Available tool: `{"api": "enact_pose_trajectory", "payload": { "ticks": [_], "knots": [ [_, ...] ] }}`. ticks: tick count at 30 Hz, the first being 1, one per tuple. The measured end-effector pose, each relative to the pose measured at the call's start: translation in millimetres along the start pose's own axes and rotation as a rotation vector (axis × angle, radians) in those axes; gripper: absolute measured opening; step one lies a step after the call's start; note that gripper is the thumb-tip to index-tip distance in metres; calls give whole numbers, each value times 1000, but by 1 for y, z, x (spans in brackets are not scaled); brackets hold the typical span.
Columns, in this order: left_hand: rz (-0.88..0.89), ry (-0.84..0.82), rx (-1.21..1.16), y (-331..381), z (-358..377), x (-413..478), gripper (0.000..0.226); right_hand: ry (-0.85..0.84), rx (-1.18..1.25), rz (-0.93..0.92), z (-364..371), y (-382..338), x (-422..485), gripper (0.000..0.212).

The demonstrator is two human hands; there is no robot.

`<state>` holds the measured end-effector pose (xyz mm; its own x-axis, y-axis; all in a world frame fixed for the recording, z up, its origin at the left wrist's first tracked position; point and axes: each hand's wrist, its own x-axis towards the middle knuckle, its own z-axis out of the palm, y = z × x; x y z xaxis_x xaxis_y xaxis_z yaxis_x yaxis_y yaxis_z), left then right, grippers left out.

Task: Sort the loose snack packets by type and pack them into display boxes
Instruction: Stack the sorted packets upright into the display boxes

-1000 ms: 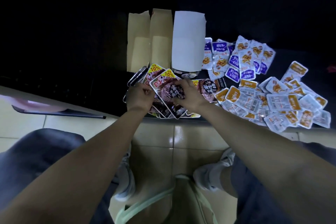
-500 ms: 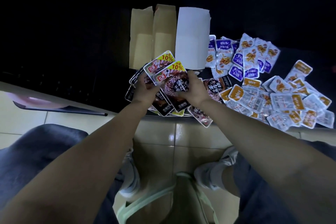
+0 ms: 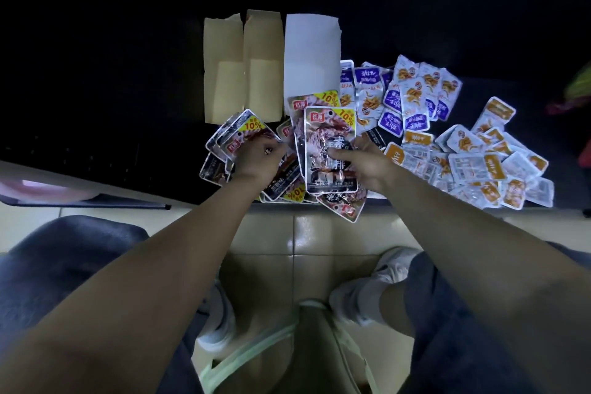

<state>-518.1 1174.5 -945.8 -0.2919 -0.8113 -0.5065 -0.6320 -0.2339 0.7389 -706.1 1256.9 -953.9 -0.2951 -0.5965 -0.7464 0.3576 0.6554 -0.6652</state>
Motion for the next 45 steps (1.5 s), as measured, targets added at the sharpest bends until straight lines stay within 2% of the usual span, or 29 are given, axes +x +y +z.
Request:
{"api": "enact_pose_trajectory", "payload": {
  "ticks": [3, 5, 8, 10, 11, 14, 16, 17, 19, 20, 21, 22, 23, 24, 26, 28, 30, 31, 32, 35, 36, 38, 41, 43, 45],
  "knots": [
    [-17, -96, -38, 8, 11, -4, 34, -23, 36, 54, -9, 10, -11, 94],
    [2, -134, -18, 9, 16, -4, 31, -45, 53, 28, -14, 15, -13, 95],
    [47, -155, 72, 9, 22, 0, 24, 100, 29, -52, -23, 16, -13, 77],
    [77, -176, 212, 8, 27, -1, 25, 178, 46, -62, -35, 19, -10, 76],
    [105, -183, 273, 8, 30, -1, 25, 178, 99, -51, -41, 20, -9, 74],
    [110, -145, 346, 18, 36, -5, 38, 63, 252, 26, -49, 19, -14, 38],
    [-26, -136, 217, 26, 37, -6, 57, -3, 235, 30, -50, 21, -16, 36],
    [-77, -141, 116, 27, 39, -6, 58, -24, 208, 24, -48, 23, -16, 37],
    [-40, -206, -52, 30, 42, -8, 38, -98, 190, -1, -43, 24, -17, 74],
    [-11, -206, -99, 31, 42, -10, 20, -124, 178, -15, -40, 25, -19, 92],
    [-15, -184, -147, 30, 42, -10, 11, -112, 158, -22, -38, 26, -18, 106],
    [-50, -153, -172, 29, 40, -9, 18, -90, 138, -37, -33, 23, -21, 111],
    [-84, -126, -199, 26, 39, -7, 22, -48, 130, -56, -31, 21, -22, 106],
    [-113, -99, -219, 23, 35, -5, 23, -2, 153, -67, -30, 17, -23, 91],
    [-126, -29, -244, 15, 29, 3, 14, 92, 231, -93, -34, 10, -22, 50],
    [-149, 28, -261, 10, 20, 9, 17, 121, 332, -109, -43, 3, -22, 36],
    [-160, 36, -265, 12, 14, 7, 22, 65, 328, -114, -49, 2, -23, 25],
    [-159, 31, -299, 13, 13, 5, 23, 32, 284, -111, -48, 2, -23, 25],
    [-151, 15, -337, 18, 13, 0, 25, -45, 249, -116, -45, 4, -25, 35],
    [-100, -70, -332, 28, 20, -10, 35, -155, 117, -82, -30, 11, -27, 104],
    [-88, -86, -293, 31, 20, -14, 35, -152, 77, -66, -24, 11, -27, 114],
    [-83, -104, -268, 35, 19, -16, 32, -118, 6, -65, -14, 8, -29, 105],
    [-101, -208, -334, 32, 17, -13, 60, -148, -74, -125, -5, -2, -32, 83],
    [-85, -232, -305, 29, 21, -13, 51, -172, -102, -100, 1, -6, -33, 68],
    [-114, -252, -292, 24, 26, -10, 45, -198, -86, -37, 6, -7, -34, 76]
  ]
}}
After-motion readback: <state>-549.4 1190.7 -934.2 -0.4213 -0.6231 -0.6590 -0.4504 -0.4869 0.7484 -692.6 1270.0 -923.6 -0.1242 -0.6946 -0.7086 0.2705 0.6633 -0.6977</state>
